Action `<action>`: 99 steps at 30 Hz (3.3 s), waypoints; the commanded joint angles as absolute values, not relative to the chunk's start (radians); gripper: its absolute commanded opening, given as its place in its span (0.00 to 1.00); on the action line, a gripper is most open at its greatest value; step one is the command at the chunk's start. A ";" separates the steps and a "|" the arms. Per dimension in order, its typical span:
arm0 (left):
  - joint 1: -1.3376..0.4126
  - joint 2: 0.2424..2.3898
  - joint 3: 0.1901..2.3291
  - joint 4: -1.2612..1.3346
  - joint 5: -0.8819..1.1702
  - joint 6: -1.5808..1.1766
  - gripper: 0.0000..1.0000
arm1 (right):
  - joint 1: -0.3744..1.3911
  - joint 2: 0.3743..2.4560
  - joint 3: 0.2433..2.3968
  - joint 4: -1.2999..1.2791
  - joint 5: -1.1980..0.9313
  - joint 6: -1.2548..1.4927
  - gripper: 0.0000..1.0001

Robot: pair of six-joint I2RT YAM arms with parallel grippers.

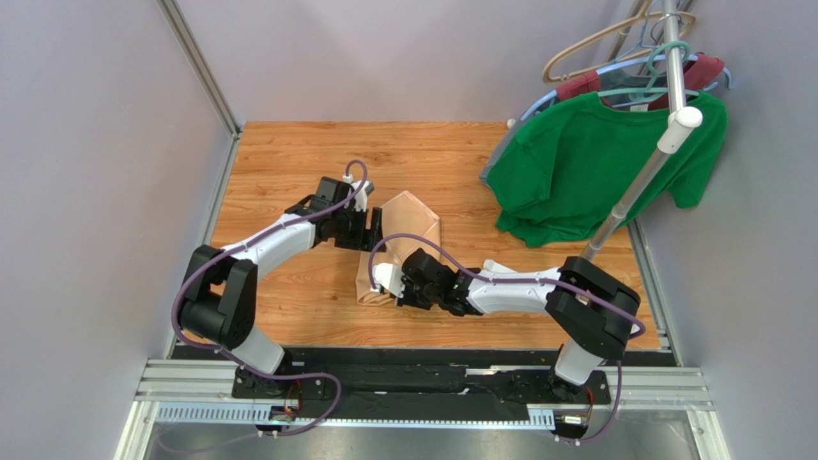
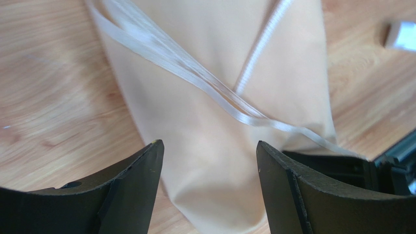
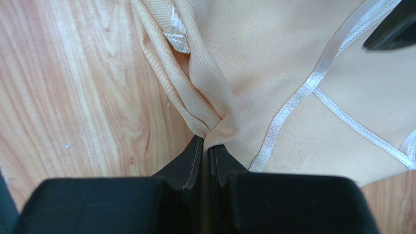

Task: Fold the napkin, place the utensils inside, and roll it up
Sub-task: Roll the napkin with the utensil

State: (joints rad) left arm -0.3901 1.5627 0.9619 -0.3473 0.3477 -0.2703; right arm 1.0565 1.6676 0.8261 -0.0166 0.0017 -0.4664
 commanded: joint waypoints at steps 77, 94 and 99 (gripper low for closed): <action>-0.706 1.397 0.586 0.091 0.227 -0.143 0.59 | 0.609 2.172 1.489 -0.808 -0.919 -0.382 0.00; -0.649 1.474 0.610 0.061 0.311 -0.251 0.00 | 0.575 2.161 1.491 -0.812 -0.976 -0.371 0.17; -0.614 1.537 0.637 0.020 0.380 -0.273 0.00 | 0.558 2.108 1.467 -0.779 -0.977 -0.350 0.50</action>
